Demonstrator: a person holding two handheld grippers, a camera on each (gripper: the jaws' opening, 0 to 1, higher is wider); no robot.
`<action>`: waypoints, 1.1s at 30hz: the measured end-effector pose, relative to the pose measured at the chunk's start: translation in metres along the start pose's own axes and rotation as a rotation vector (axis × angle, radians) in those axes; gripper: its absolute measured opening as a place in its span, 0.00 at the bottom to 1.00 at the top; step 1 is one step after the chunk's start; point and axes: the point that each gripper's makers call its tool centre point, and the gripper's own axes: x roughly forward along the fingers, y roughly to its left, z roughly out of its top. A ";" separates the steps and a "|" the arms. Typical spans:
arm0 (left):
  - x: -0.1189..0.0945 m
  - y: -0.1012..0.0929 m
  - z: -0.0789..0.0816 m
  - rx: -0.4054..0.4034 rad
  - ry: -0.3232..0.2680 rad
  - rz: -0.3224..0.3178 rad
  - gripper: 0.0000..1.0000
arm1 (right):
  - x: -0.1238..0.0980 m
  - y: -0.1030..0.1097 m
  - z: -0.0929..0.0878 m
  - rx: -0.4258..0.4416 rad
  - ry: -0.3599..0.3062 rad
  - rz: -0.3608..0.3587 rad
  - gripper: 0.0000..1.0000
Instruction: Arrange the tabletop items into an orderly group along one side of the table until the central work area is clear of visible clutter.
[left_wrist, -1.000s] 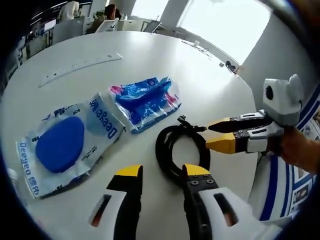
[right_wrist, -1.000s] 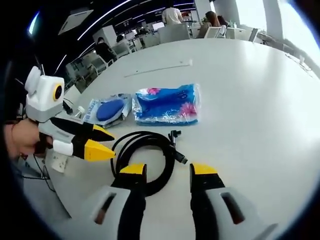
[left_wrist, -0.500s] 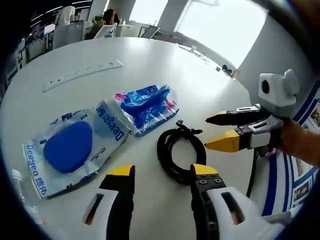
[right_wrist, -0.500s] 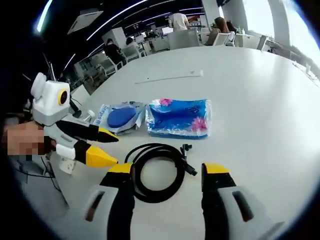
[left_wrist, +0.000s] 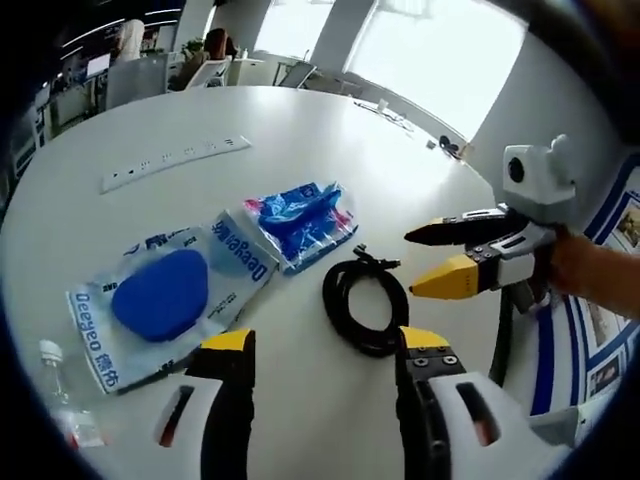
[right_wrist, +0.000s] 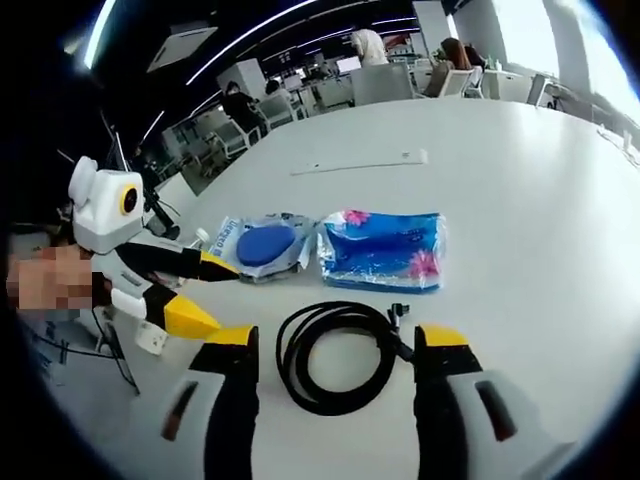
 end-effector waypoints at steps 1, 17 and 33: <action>-0.003 0.000 0.000 0.004 -0.004 -0.001 0.59 | 0.000 0.001 0.001 -0.001 -0.001 0.003 0.63; -0.045 0.011 0.003 0.005 -0.059 0.003 0.66 | -0.009 0.022 0.010 -0.021 -0.008 0.067 0.69; -0.085 0.029 -0.006 -0.007 -0.099 0.043 0.68 | -0.011 0.047 0.027 -0.075 -0.017 0.117 0.70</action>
